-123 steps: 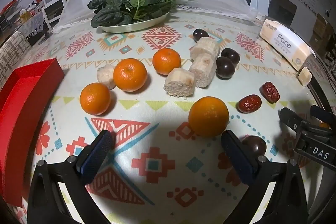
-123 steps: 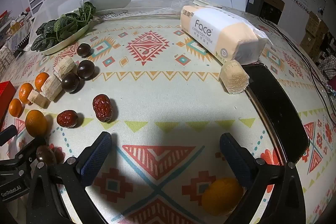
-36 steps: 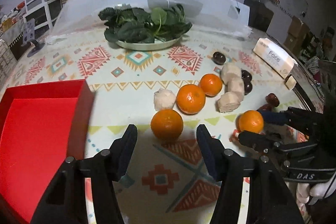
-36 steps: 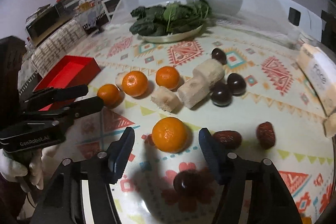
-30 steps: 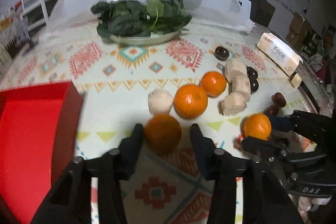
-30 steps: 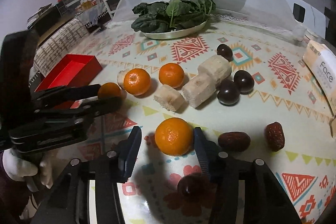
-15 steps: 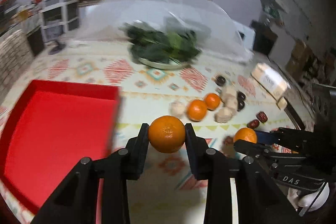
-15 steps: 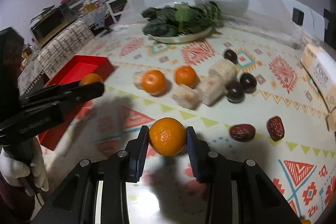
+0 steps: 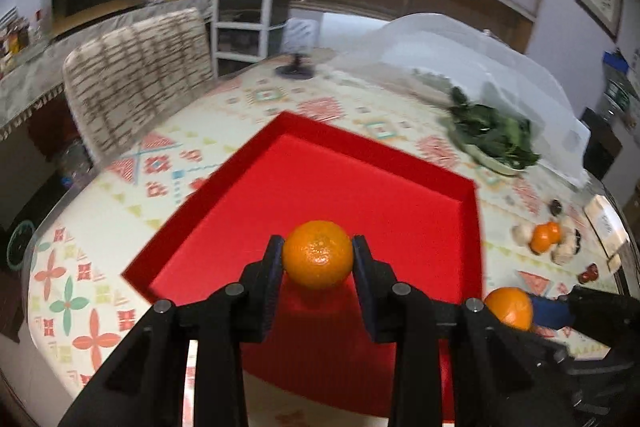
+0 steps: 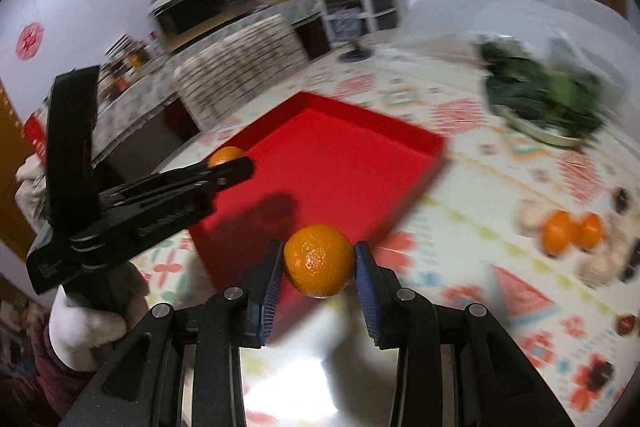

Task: Organize fruits
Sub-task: 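Carry both oranges over the red tray and open both tools to drop them, then grasp an orange with the right tool while the left tool grasps a dark brown chestnut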

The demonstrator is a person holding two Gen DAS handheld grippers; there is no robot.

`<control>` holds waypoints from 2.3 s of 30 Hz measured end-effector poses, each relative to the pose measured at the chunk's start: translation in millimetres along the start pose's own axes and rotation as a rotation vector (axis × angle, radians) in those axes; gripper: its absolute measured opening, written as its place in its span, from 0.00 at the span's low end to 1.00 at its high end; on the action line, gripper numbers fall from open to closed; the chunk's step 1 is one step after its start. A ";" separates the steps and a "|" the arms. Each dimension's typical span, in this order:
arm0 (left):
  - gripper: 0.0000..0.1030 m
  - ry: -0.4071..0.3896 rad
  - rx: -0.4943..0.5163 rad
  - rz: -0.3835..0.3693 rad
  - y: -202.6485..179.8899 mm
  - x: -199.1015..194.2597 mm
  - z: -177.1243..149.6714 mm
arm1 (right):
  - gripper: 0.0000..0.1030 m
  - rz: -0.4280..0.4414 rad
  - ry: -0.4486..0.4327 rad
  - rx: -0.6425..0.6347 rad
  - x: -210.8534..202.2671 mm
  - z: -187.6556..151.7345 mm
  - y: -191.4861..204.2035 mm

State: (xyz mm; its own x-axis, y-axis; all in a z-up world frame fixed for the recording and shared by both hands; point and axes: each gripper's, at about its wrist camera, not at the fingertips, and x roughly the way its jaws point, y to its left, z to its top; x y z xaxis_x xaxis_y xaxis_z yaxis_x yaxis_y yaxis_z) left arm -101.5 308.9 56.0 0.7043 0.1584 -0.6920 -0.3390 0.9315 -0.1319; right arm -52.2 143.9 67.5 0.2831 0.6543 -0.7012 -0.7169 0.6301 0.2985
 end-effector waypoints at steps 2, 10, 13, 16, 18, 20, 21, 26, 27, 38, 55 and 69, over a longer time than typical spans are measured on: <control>0.32 0.005 -0.018 0.005 11.8 1.6 -1.2 | 0.37 0.001 0.024 -0.020 20.2 1.4 14.1; 0.44 0.002 -0.080 -0.013 31.6 1.1 -0.8 | 0.38 -0.045 0.060 -0.064 58.1 1.6 33.4; 0.50 -0.029 -0.083 -0.021 30.3 -8.1 1.3 | 0.47 -0.051 0.037 -0.064 52.0 3.8 33.8; 0.54 -0.054 -0.084 -0.042 23.6 -20.3 4.1 | 0.55 -0.067 -0.002 -0.063 37.1 6.2 31.8; 0.57 -0.080 -0.075 -0.057 15.2 -32.2 5.3 | 0.55 -0.075 -0.039 -0.052 20.6 6.3 27.5; 0.62 -0.110 -0.055 -0.077 4.0 -45.1 6.7 | 0.55 -0.103 -0.101 -0.042 -3.9 3.8 21.3; 0.66 -0.129 -0.038 -0.091 -4.9 -53.7 6.7 | 0.58 -0.121 -0.131 -0.043 -15.4 1.4 19.2; 0.75 -0.157 0.053 -0.166 -52.9 -75.6 2.8 | 1.00 -0.279 -0.325 -0.024 -102.6 -30.6 -13.4; 0.76 -0.153 0.071 -0.179 -61.0 -76.6 1.0 | 1.00 -0.300 -0.330 -0.010 -113.2 -35.4 -21.5; 0.76 -0.004 0.257 -0.350 -172.1 -52.5 -37.8 | 0.96 -0.593 -0.252 0.424 -255.8 -166.6 -198.6; 0.76 0.170 0.457 -0.473 -279.9 -12.3 -81.9 | 0.36 -0.532 -0.085 0.485 -220.8 -204.2 -237.0; 0.24 0.231 0.614 -0.493 -345.6 27.8 -105.1 | 0.36 -0.465 -0.116 0.478 -228.7 -190.6 -225.0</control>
State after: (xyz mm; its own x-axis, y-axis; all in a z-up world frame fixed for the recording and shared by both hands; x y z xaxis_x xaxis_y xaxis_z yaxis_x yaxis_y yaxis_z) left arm -30.3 -43.1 7.7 0.5145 -0.3250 -0.7935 0.4245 0.9006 -0.0936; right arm -77.1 -227.2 37.4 0.5793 0.2946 -0.7600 -0.1511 0.9550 0.2551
